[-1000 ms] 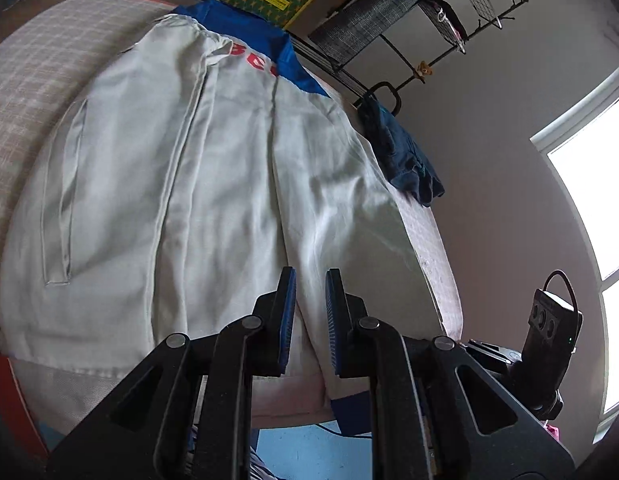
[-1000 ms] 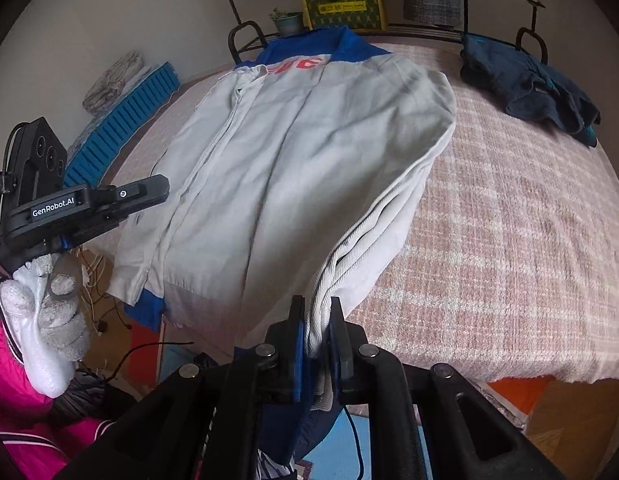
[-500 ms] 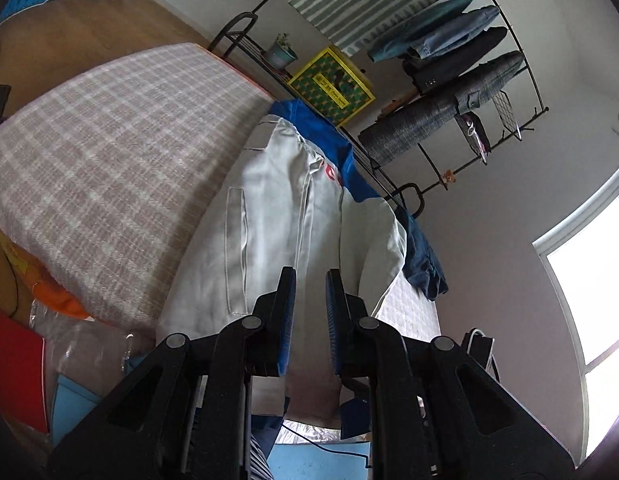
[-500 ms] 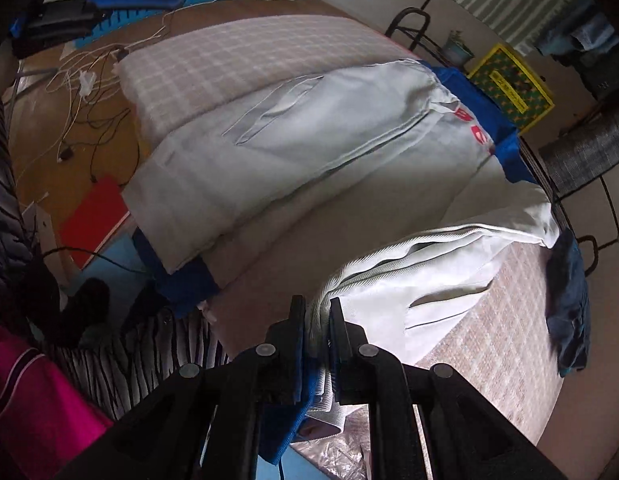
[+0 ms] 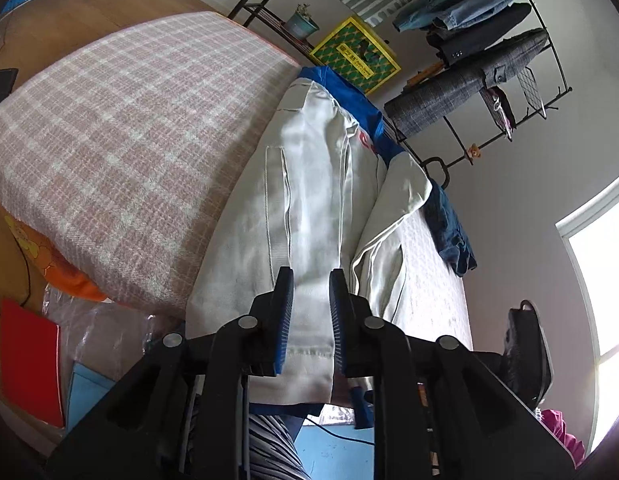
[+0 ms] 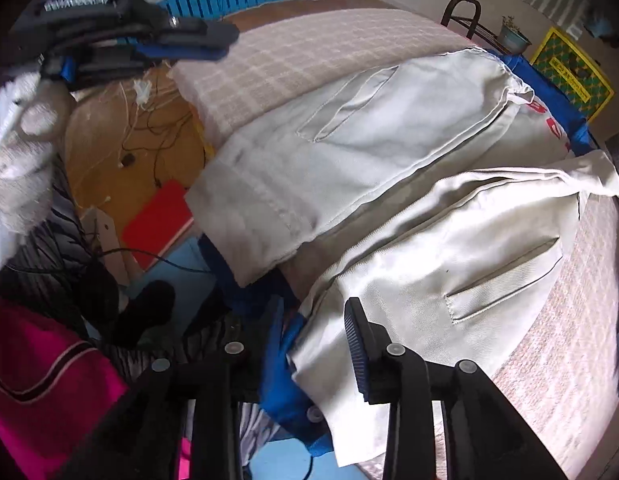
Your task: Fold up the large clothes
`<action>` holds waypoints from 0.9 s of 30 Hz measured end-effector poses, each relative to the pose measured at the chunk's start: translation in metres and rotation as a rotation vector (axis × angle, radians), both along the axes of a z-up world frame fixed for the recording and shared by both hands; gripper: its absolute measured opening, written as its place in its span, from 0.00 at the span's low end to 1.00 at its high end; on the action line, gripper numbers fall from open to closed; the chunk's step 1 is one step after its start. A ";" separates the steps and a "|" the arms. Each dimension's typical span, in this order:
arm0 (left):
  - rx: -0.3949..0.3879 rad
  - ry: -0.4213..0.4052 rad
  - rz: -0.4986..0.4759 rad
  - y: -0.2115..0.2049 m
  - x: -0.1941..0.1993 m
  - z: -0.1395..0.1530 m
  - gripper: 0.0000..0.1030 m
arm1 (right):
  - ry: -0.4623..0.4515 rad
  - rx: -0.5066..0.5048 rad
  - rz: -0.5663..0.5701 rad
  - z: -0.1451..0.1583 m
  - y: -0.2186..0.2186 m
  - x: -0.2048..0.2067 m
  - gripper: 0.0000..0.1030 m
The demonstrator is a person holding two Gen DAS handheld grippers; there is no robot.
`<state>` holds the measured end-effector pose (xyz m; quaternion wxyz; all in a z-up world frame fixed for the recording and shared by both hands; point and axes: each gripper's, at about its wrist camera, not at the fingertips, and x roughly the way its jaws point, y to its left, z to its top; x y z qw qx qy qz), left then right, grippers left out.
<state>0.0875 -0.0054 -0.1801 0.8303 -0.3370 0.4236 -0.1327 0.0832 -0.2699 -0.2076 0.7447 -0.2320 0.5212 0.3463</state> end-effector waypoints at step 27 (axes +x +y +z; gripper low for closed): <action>0.116 0.010 -0.241 -0.095 0.015 -0.017 0.30 | -0.088 0.661 -0.868 0.035 -0.221 0.251 0.71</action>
